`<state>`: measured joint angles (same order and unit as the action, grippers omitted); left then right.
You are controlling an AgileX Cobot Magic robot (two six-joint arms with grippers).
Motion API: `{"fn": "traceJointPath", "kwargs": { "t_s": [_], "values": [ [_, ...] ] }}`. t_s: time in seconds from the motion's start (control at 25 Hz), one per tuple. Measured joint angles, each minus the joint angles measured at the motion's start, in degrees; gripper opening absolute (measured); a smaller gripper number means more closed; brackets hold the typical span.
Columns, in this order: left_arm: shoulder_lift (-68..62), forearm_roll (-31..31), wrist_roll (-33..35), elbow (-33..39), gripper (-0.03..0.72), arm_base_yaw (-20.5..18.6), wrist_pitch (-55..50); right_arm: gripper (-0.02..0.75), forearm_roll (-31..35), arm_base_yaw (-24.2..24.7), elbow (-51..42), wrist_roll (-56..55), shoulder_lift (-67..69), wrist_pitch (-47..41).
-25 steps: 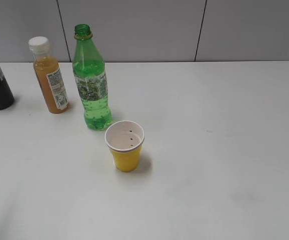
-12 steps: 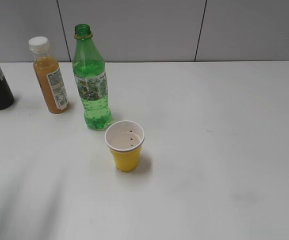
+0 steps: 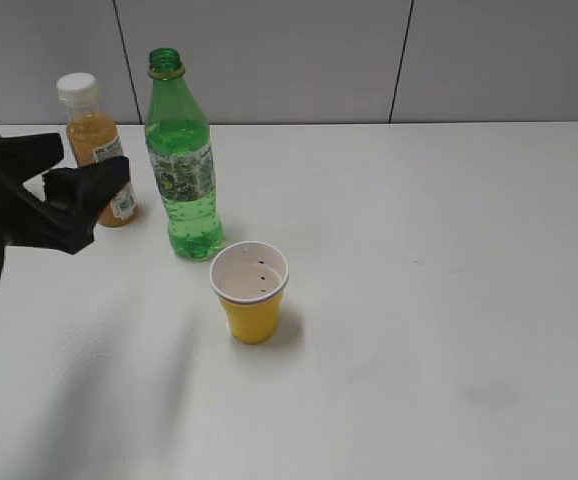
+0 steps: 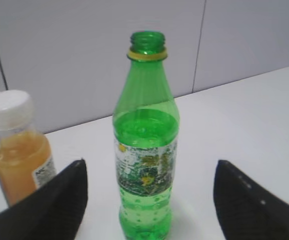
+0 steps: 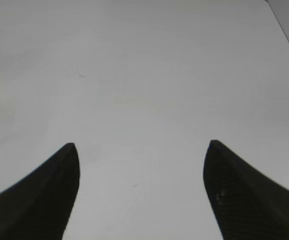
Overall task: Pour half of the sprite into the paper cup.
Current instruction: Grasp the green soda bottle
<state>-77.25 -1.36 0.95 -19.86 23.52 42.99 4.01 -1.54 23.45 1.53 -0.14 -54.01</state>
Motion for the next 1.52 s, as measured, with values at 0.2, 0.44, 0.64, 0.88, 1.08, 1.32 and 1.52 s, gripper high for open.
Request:
{"fn": "traceJointPath", "kwargs": {
  "t_s": [0.2,0.44,0.64,0.88,1.08,1.32,1.52],
  "values": [
    [-9.01,4.30,-0.95,-0.36,0.605,0.00,8.89,0.578,0.00,0.00,0.00,-0.05,0.00,0.00],
    [-16.07,5.53,-1.73,-3.57,0.686,-0.26,10.74,0.578,0.00,0.00,0.00,-0.05,0.00,0.00],
    [-19.83,5.35,-1.84,-6.48,0.694,-0.77,11.90,0.578,0.00,0.00,0.00,0.00,0.00,0.00],
    [-25.16,5.15,-1.89,-9.86,0.693,-0.77,12.75,0.578,0.00,0.00,0.00,0.00,0.00,0.00],
    [-29.71,4.81,-1.89,-14.02,0.693,-0.77,12.89,0.578,0.00,0.00,0.00,-0.04,0.00,0.00],
    [-34.45,3.07,-1.89,-17.80,0.693,-0.77,13.09,0.578,0.00,0.00,0.00,-0.04,0.00,0.00],
    [-37.39,3.07,-1.89,-21.56,0.693,-0.77,13.11,0.578,0.00,0.00,0.00,0.01,0.00,0.00]
  ]
}}
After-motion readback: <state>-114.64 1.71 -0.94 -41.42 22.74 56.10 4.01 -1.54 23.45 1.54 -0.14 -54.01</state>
